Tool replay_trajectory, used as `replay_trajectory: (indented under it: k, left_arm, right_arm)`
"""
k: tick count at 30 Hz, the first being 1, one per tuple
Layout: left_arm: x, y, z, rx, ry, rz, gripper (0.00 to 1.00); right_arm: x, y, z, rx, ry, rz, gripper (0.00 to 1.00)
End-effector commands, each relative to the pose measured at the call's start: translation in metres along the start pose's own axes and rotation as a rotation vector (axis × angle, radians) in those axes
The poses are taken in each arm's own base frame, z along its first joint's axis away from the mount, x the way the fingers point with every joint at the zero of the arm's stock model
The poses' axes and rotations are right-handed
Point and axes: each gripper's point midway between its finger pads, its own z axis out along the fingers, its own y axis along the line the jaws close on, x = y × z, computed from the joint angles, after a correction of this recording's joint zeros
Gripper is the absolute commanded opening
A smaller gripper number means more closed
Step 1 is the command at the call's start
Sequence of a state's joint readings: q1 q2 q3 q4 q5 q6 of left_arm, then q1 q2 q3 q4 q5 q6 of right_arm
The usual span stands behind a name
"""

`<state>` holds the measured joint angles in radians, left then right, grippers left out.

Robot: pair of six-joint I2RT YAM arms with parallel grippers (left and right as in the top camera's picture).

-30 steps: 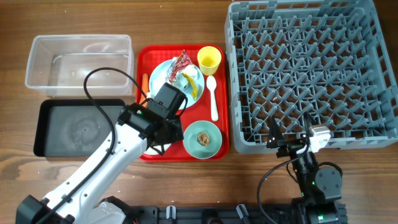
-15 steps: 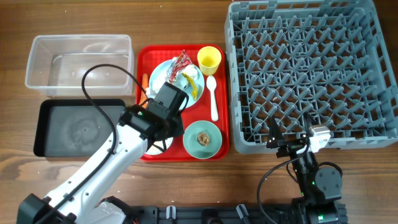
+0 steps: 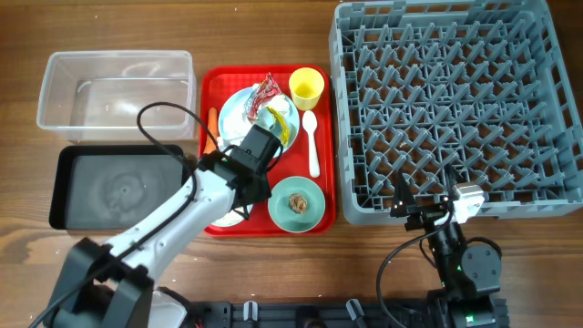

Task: Sort waste into correct bins and load items into the dishwasher rack
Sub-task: 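Lower the left gripper and grasp the rim of the light-blue rice bowl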

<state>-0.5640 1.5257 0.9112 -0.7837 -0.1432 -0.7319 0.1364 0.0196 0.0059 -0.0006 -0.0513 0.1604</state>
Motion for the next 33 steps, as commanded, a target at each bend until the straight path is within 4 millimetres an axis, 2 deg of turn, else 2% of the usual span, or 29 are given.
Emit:
replay_trajectory:
  k: [1, 7, 10, 13, 17, 19, 23, 31, 33]
  left_arm:
    - [0.0027, 0.0036, 0.0059, -0.026, 0.006, -0.01, 0.37]
    - [0.0047, 0.0017, 0.006, -0.015, 0.017, -0.009, 0.42]
    - [0.0082, -0.0021, 0.0059, 0.007, 0.038, -0.01, 0.37]
    - [0.0082, -0.0026, 0.0059, 0.009, 0.038, -0.01, 0.38]
    - [0.0109, 0.0003, 0.0057, -0.002, 0.049, -0.008, 0.33]
    - [0.0113, 0.0007, 0.0057, -0.004, 0.051, -0.008, 0.35]
    - [0.0122, -0.0003, 0.0056, 0.002, 0.056, 0.0, 0.47]
    - [0.0102, -0.0024, 0.0058, 0.01, 0.048, -0.002, 0.36]
    - [0.009, -0.0038, 0.0059, 0.016, 0.043, -0.003, 0.36]
  right_arm:
    - [-0.0008, -0.0007, -0.0001, 0.004, -0.005, -0.002, 1.0]
    - [-0.0008, -0.0007, -0.0001, 0.005, -0.005, -0.002, 1.0]
    - [-0.0007, -0.0007, 0.0, 0.004, -0.004, -0.002, 1.0]
    - [-0.0008, -0.0007, -0.0001, 0.005, -0.005, -0.002, 1.0]
    - [-0.0008, -0.0007, -0.0001, 0.005, -0.005, -0.002, 1.0]
    - [-0.0008, -0.0007, -0.0001, 0.005, -0.005, -0.002, 1.0]
    - [-0.0008, -0.0007, -0.0001, 0.004, -0.005, -0.002, 1.0]
    - [-0.0008, -0.0007, -0.0001, 0.004, -0.005, -0.002, 1.0]
    - [-0.0008, -0.0007, -0.0001, 0.004, -0.005, -0.002, 1.0]
